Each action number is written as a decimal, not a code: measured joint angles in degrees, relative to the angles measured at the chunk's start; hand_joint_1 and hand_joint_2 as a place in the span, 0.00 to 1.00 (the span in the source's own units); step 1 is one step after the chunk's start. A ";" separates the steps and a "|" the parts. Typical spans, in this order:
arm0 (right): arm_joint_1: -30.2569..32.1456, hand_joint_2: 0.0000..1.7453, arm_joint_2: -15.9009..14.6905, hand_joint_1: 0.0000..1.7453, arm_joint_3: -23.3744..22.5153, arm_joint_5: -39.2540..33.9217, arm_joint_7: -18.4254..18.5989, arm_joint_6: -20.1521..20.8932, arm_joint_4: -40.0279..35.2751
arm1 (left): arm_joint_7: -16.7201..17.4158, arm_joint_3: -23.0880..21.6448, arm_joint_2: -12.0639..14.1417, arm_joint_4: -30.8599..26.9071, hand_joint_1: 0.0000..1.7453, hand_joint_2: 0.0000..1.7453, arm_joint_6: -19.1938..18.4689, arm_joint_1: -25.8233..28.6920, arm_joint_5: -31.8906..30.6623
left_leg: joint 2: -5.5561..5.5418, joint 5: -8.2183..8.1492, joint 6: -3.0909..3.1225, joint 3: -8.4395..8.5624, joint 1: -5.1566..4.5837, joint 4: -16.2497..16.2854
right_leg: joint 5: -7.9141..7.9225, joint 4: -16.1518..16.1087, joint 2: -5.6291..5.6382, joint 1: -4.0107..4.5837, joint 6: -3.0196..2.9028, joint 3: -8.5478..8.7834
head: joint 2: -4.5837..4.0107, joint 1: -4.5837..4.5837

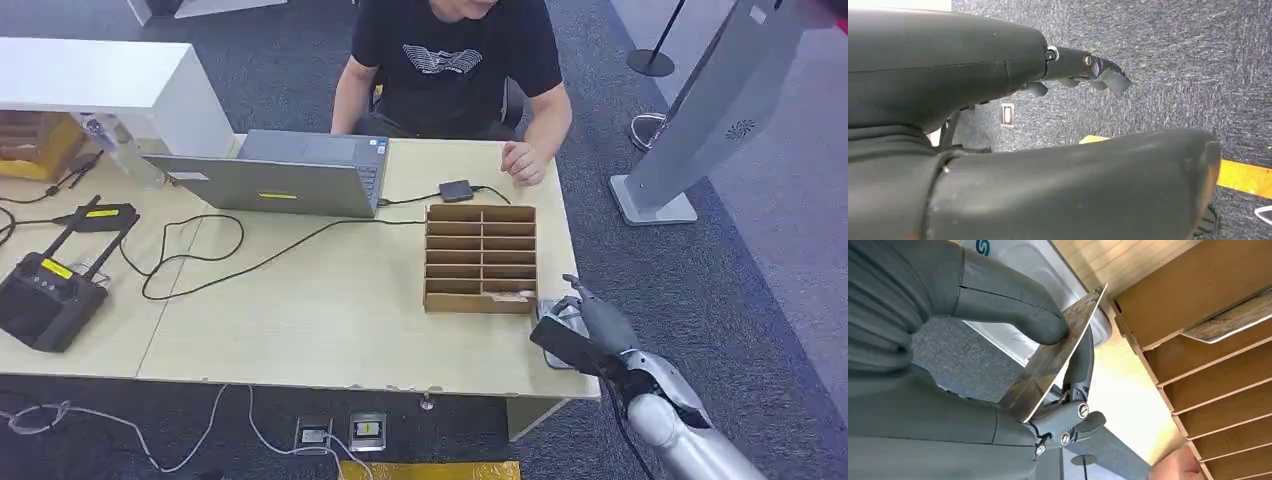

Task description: Pass the card to the sensor for recognition and then transmit it.

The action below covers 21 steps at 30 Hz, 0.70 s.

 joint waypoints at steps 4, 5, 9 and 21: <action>-0.02 1.00 0.39 1.00 -0.04 -0.39 -0.07 -0.35 0.83 | 0.00 0.00 0.00 -0.02 0.00 0.00 -0.15 0.00 -0.07 | 0.00 0.00 0.00 0.01 0.01 0.00 | 0.00 0.00 0.00 0.01 0.00 0.01 | 0.00 0.00; -0.01 1.00 0.50 1.00 -0.09 -0.39 -0.07 -0.46 0.96 | 0.00 0.00 0.00 -0.02 0.00 0.00 -0.17 0.00 -0.09 | 0.00 0.00 0.00 0.01 0.01 0.00 | 0.00 0.00 0.00 0.01 0.00 0.01 | 0.00 0.00; -0.04 1.00 0.85 1.00 -0.28 -0.42 -0.13 -0.72 1.42 | 0.00 0.00 0.00 0.00 0.00 0.00 -0.39 0.00 -0.18 | 0.01 0.00 0.00 0.04 0.01 0.00 | 0.00 0.00 0.01 0.01 0.00 0.02 | 0.00 0.00; -0.08 1.00 1.62 1.00 -2.32 -1.46 0.22 -0.16 1.60 | -0.43 0.09 -1.09 -0.09 0.00 0.00 2.93 0.02 0.15 | 0.02 0.00 0.00 0.05 0.00 0.00 | 0.01 0.00 0.02 0.00 -0.01 0.05 | 0.00 0.00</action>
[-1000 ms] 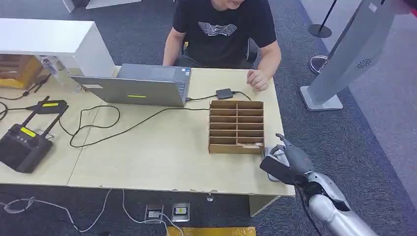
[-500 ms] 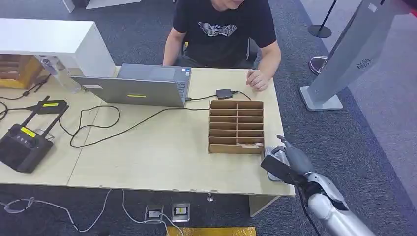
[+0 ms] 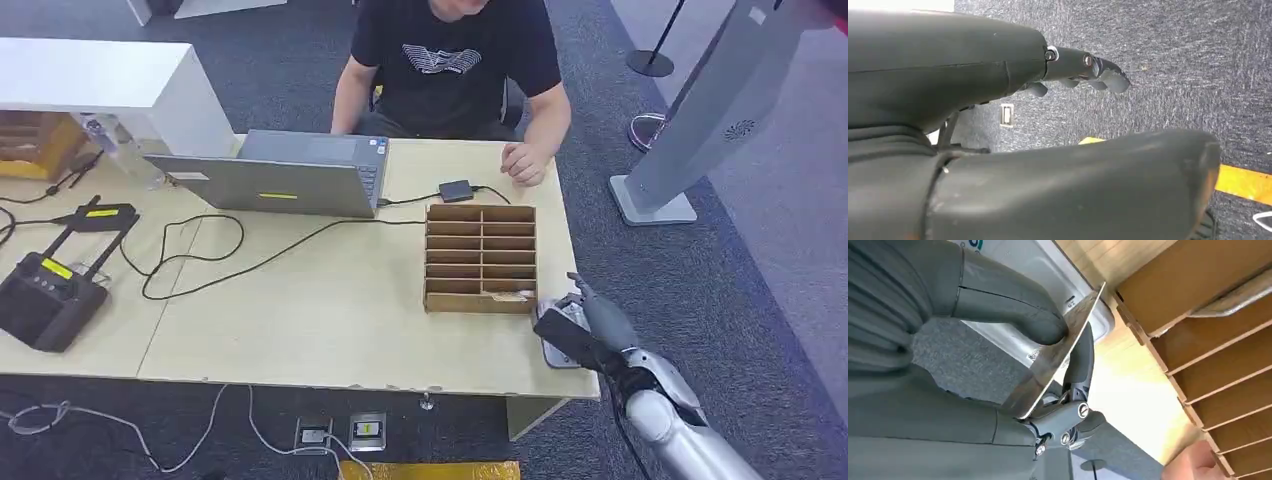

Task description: Pass the card to the sensor for recognition and then transmit it.

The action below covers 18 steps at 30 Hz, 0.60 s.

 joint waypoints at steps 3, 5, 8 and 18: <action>-0.11 1.00 0.00 1.00 -1.45 -0.37 3.07 2.21 -3.95 | -0.37 0.09 -0.13 -0.02 0.00 0.00 0.20 0.00 0.02 | 0.00 0.00 0.00 0.00 0.00 0.00 | 0.00 0.01 0.00 0.00 0.00 0.00 | 0.00 0.00; -0.75 1.00 0.00 1.00 -2.80 -0.46 4.24 3.45 -7.43 | -0.74 0.13 -0.22 -0.02 0.00 0.00 0.28 0.00 0.04 | 0.02 0.00 0.00 0.01 0.01 0.00 | 0.00 0.01 0.02 0.01 0.00 -0.01 | 0.00 0.00; -2.53 1.00 0.02 1.00 -5.51 0.11 4.85 6.26 -11.68 | -1.60 0.22 -0.39 -0.02 0.00 0.00 0.66 0.01 0.09 | 0.02 0.00 0.00 0.01 0.00 0.00 | 0.00 0.01 0.01 0.01 0.00 -0.01 | 0.00 0.00; -9.55 1.00 0.26 1.00 -13.56 2.16 2.60 8.16 -18.06 | -2.76 0.28 -0.68 -0.02 0.00 0.00 0.09 0.01 -0.59 | 0.01 0.00 0.00 0.00 0.00 0.00 | 0.00 0.00 0.01 0.00 -0.01 0.01 | 0.00 0.00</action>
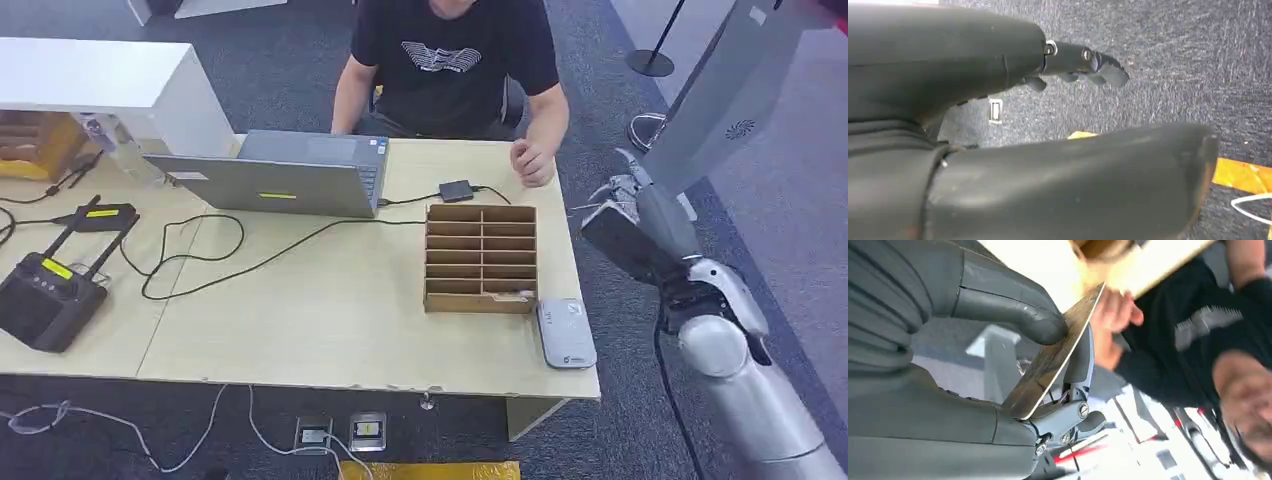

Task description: Pass the card to the sensor for recognition and then transmit it.

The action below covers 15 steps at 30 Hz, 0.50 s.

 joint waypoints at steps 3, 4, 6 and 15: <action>-0.92 1.00 0.35 1.00 -1.29 0.13 -0.41 -0.11 0.00 | 0.00 0.00 -0.04 0.00 0.00 0.00 -0.07 0.00 -0.04 | 0.00 0.00 0.00 0.00 0.01 0.00 | 0.00 0.00 -0.01 0.01 0.00 0.00 | 0.00 0.02; -0.97 1.00 0.44 1.00 -1.59 0.15 -0.46 -0.11 0.00 | 0.00 0.00 -0.09 0.00 0.00 0.00 -0.07 0.00 -0.09 | -0.01 0.00 0.00 0.00 0.01 0.00 | 0.00 0.00 -0.01 0.01 0.00 0.00 | 0.00 -0.02; -1.06 1.00 0.61 1.00 -1.88 0.63 -0.54 -0.13 0.00 | 0.00 0.00 -0.11 0.00 0.00 0.00 -0.18 0.00 -0.26 | -0.01 0.00 0.00 -0.02 0.01 -0.01 | 0.00 0.01 -0.01 0.01 0.00 0.00 | 0.00 0.00; -5.08 1.00 7.89 1.00 0.14 13.62 -5.47 -3.89 9.84 | 0.00 0.00 0.00 0.00 0.00 0.00 -2.49 -0.20 -3.04 | -0.02 0.03 -0.05 -0.06 0.12 -0.03 | 0.03 0.04 -0.02 0.13 -0.06 0.02 | 0.00 0.00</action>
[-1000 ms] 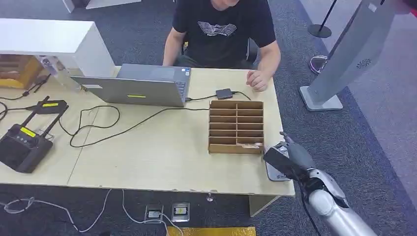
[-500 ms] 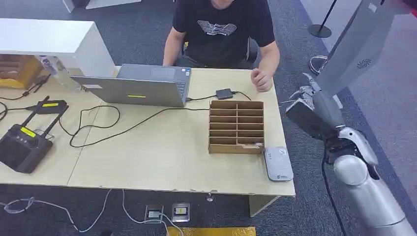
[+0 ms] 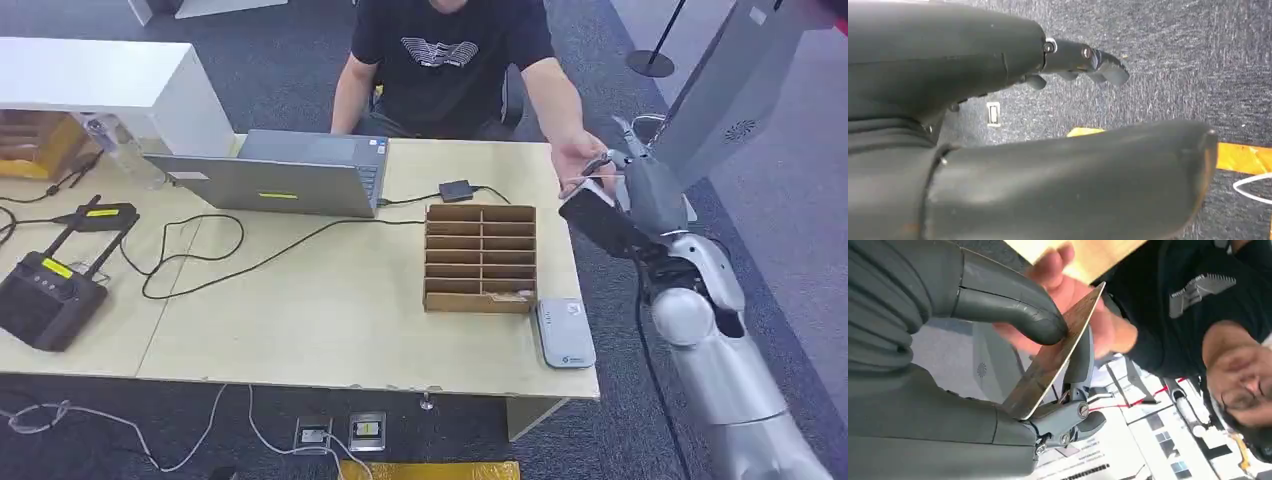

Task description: Pass the card to the sensor for recognition and then transmit it.

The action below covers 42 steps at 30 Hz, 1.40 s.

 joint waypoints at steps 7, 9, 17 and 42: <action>-4.46 1.00 8.02 1.00 2.84 5.92 -2.29 -3.91 12.88 | 0.00 0.00 0.17 0.00 0.00 0.00 -0.52 -0.22 -1.50 | 0.00 0.03 -0.06 -0.01 0.07 0.00 | -0.04 0.02 0.00 0.07 -0.07 -0.05 | 0.00 0.00; -5.47 1.00 9.51 1.00 3.23 5.92 -2.49 -4.32 16.09 | 0.00 0.00 0.39 0.00 0.00 0.00 -0.63 -0.24 -1.77 | 0.00 0.03 -0.06 -0.01 0.07 0.00 | -0.04 0.01 0.00 0.07 -0.08 -0.05 | 0.00 0.02; -7.27 1.00 12.48 0.16 3.69 5.92 -2.40 -5.15 23.31 | -0.11 -0.04 0.98 0.00 0.00 0.00 -1.18 -0.19 -2.51 | -0.01 0.01 -0.09 -0.01 0.07 0.01 | -0.04 -0.01 0.00 0.07 -0.08 -0.06 | 0.00 0.02; 0.17 0.00 7.69 0.00 1.86 4.83 8.52 5.85 12.05 | 0.02 -0.28 1.84 0.00 0.00 0.00 -2.08 0.55 -0.87 | 0.03 -0.01 -0.10 0.09 0.06 0.03 | -0.03 -0.04 0.04 0.07 -0.09 -0.06 | 0.00 0.00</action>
